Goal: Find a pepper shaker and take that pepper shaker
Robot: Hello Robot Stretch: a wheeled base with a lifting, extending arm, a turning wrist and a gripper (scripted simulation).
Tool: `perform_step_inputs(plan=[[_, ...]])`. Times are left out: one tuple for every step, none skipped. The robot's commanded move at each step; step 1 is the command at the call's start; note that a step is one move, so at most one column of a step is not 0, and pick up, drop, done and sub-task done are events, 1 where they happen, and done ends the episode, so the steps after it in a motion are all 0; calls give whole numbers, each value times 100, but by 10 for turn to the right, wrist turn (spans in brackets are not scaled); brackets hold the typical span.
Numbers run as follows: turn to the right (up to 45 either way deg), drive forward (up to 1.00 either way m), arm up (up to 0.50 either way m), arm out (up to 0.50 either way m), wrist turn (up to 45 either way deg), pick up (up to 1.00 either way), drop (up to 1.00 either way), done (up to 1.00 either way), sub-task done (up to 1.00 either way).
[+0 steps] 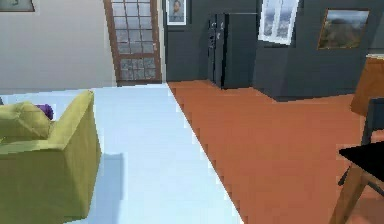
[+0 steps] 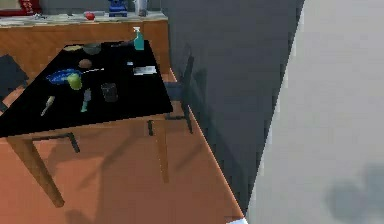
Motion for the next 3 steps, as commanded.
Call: perform_step_inputs(plan=[[30, 0, 0, 0, 0, 0, 0, 0, 0], [0, 90, 0, 0, 0, 0, 0, 0, 0], [360, 0, 0, 0, 0, 0, 0, 0, 0]])
